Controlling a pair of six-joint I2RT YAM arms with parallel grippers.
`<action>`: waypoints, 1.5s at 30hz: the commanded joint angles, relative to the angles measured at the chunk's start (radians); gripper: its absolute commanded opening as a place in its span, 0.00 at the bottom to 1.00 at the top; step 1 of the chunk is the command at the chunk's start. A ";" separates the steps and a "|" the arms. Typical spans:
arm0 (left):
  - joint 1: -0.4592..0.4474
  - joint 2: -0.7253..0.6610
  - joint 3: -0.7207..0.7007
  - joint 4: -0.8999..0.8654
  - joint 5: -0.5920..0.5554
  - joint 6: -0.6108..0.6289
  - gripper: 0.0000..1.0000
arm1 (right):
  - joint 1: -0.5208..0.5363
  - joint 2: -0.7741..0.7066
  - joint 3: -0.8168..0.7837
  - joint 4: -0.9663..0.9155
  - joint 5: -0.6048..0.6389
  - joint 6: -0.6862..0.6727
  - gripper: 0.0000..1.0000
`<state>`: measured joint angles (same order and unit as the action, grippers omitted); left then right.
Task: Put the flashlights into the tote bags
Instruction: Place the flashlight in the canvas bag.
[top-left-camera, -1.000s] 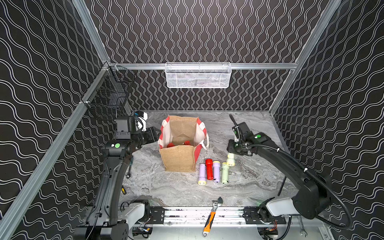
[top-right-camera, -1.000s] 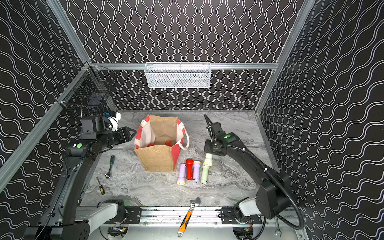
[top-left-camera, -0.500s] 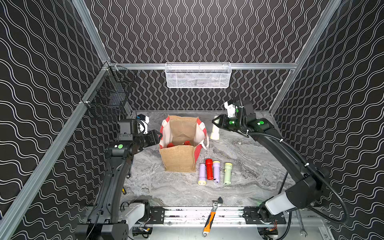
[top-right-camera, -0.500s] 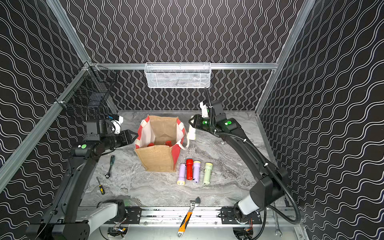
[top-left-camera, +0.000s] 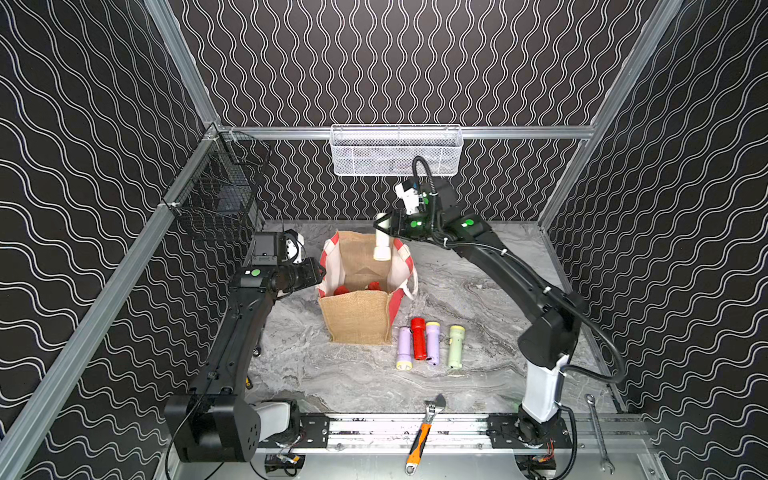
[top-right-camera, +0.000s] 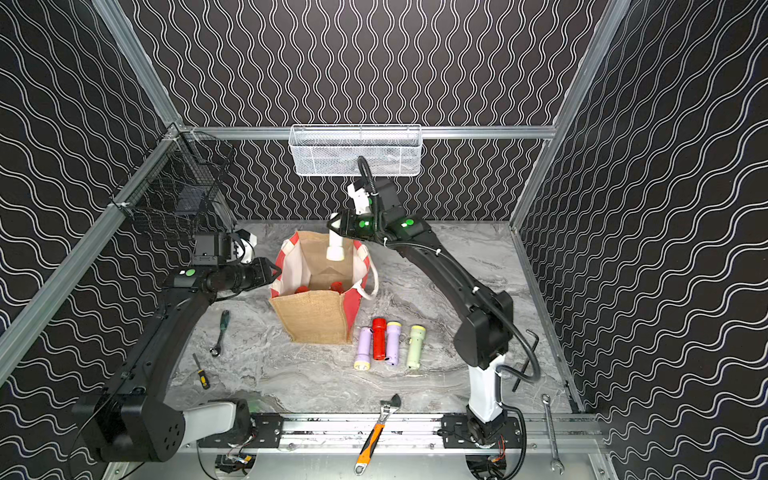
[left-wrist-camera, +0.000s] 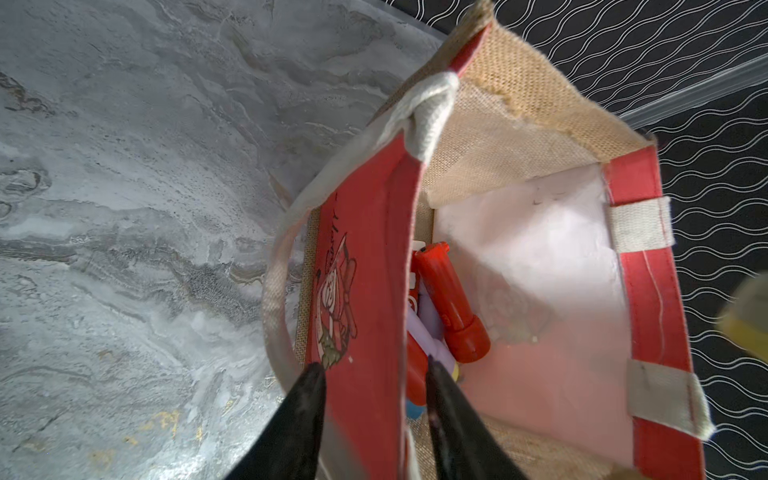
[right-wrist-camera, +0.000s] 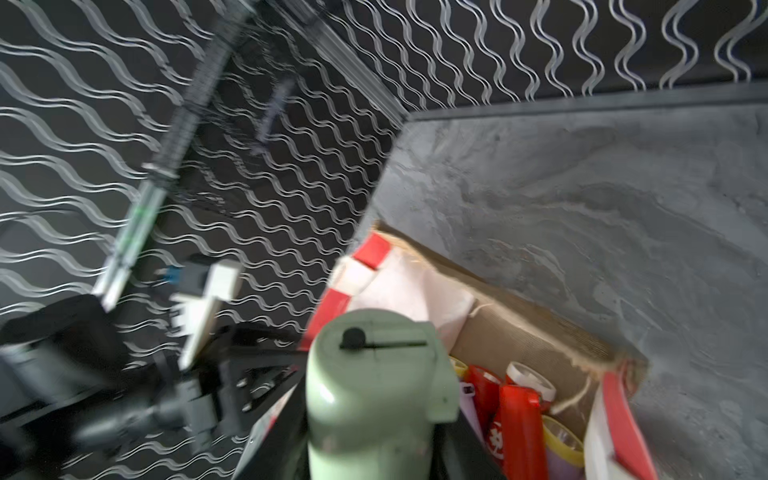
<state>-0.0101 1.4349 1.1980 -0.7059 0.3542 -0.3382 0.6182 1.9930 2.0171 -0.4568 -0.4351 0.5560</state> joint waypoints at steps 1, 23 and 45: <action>0.000 0.030 0.012 0.036 0.038 -0.006 0.40 | 0.003 0.069 0.028 -0.019 -0.031 -0.015 0.32; 0.014 0.025 -0.048 0.076 0.012 -0.054 0.12 | 0.080 0.239 0.024 -0.210 0.060 -0.143 0.32; 0.015 0.005 -0.071 0.113 0.052 -0.066 0.10 | 0.117 0.332 0.068 -0.323 0.156 -0.122 0.47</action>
<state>0.0029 1.4414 1.1255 -0.6048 0.4011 -0.3973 0.7338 2.3157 2.0769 -0.6735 -0.2985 0.4431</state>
